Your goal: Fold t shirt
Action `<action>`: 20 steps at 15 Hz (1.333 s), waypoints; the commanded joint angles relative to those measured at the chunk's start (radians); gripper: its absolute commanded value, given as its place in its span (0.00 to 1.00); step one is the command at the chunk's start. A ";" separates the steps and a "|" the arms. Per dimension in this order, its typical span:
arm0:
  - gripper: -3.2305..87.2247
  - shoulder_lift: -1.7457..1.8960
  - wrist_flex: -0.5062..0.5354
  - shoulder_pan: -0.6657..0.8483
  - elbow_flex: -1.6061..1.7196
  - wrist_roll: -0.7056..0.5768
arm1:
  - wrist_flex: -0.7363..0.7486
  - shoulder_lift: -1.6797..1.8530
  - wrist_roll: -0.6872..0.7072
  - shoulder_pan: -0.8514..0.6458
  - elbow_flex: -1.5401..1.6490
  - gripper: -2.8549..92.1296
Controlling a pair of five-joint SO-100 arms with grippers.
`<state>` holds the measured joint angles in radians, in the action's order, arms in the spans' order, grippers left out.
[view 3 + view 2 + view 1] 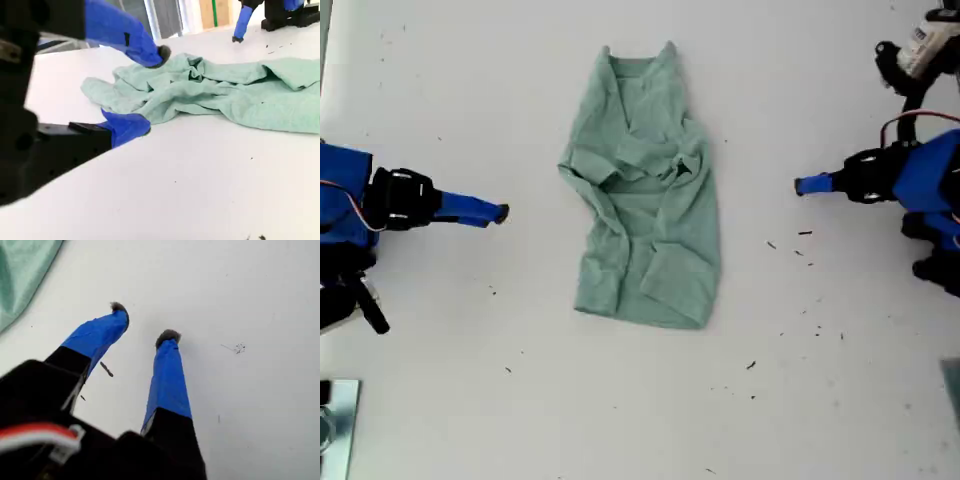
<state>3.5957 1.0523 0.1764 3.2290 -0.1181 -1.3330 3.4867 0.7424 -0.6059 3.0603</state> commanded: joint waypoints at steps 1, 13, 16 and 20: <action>0.23 0.009 -0.020 0.009 0.012 -0.008 | -0.005 0.015 0.014 -0.009 0.046 0.19; 0.25 0.009 0.005 -0.089 -0.006 0.253 | -0.008 0.015 -0.299 0.104 0.046 0.18; 0.03 0.009 -0.029 -0.120 -0.021 0.215 | -0.026 0.017 -0.603 0.282 0.035 0.15; 0.03 0.011 0.011 -0.133 -0.032 0.247 | 0.192 0.020 -0.583 0.430 -0.083 0.06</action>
<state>3.6018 1.0538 0.0307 3.2014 0.1335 -1.1934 3.4975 0.1565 -0.2240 3.0419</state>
